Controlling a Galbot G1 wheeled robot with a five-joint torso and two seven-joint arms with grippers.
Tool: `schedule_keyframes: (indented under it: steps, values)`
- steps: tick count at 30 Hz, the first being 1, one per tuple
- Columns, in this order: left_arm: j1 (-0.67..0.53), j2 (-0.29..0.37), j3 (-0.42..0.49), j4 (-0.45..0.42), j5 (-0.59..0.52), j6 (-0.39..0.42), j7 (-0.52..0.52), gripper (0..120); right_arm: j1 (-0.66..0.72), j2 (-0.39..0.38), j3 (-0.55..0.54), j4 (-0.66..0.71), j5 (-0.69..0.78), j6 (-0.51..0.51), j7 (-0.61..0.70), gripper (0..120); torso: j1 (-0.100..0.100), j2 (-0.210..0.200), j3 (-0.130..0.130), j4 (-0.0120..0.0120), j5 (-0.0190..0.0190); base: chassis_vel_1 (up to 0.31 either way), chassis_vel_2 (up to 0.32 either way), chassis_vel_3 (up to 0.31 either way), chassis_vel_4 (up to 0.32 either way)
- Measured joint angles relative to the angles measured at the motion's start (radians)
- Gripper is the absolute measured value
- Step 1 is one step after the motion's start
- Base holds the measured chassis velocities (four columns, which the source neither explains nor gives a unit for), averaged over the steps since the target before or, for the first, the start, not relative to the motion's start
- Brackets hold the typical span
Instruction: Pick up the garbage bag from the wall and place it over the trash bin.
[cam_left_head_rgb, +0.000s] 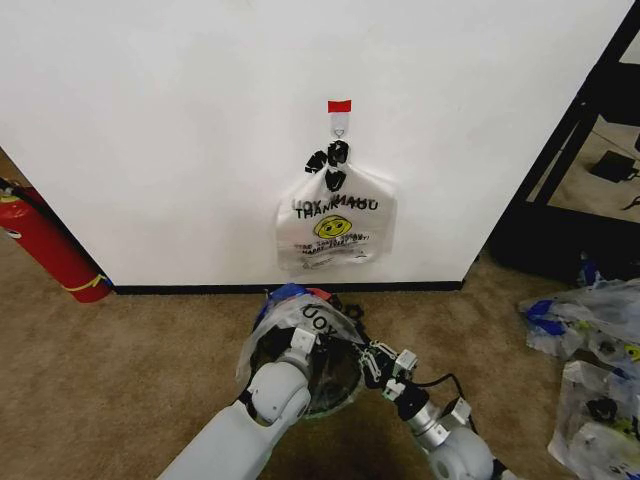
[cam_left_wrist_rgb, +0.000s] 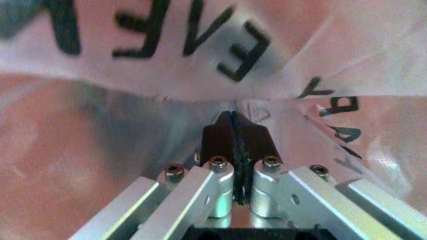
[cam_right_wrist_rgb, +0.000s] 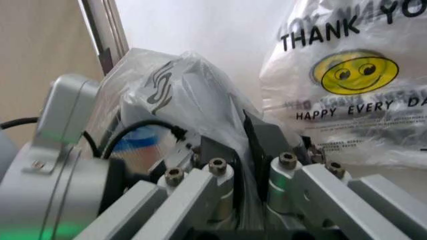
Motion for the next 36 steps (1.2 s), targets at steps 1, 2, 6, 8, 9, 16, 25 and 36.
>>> schedule_keyframes:
  steps: [1,2,6,8,9,16,25,36]
  values:
    - [0.0,0.0,0.0,0.0,0.0,0.0,0.0,0,0.0,0.0,0.0,0.0,0.0,0.0,0.0,1,0.0,0.0,0.0,0.0,0.0,0.0,0.0,0.0,0.0]
    - [0.007,0.0,0.003,0.003,0.012,0.0,0.003,0,0.0,0.002,-0.005,-0.002,-0.004,0.0,0.0,1,0.0,0.0,0.0,-0.0001,0.0,0.0,0.0,0.0,0.0]
    - [0.011,0.006,0.017,0.002,0.022,0.003,0.015,0,0.001,0.011,-0.019,0.001,-0.011,-0.002,-0.001,1,0.0,0.0,0.0,-0.0001,-0.0001,0.0,0.0,0.0,0.0]
    - [0.011,0.008,0.021,-0.003,0.022,0.004,0.019,0,0.002,0.014,-0.022,0.001,-0.012,-0.004,-0.001,1,0.0,0.0,0.0,-0.0001,-0.0001,0.0,0.0,0.0,0.0]
    - [0.009,0.008,0.022,-0.009,0.022,0.004,0.02,0,0.002,0.016,-0.024,0.001,-0.014,-0.005,0.0,1,0.0,0.0,0.0,-0.0002,-0.0001,0.0,0.0,0.0,0.0]
    - [-0.017,0.019,-0.009,-0.017,0.031,0.02,0.006,0,-0.001,0.026,-0.032,-0.014,-0.035,-0.005,0.006,1,0.0,0.0,0.0,-0.0003,0.0,0.0,0.0,0.0,0.0]
    - [-0.01,0.051,-0.027,0.007,0.012,0.014,0.01,0,-0.007,0.027,-0.038,-0.012,-0.028,-0.006,-0.003,1,0.0,0.0,0.0,-0.0003,-0.0005,0.0,0.0,0.0,0.0]
    - [0.068,0.106,0.052,-0.182,-0.041,0.01,0.068,4,0.044,0.081,-0.064,-0.058,0.026,-0.008,0.05,1,0.0,0.0,0.0,-0.0002,-0.0001,0.0,0.0,0.0,0.0]
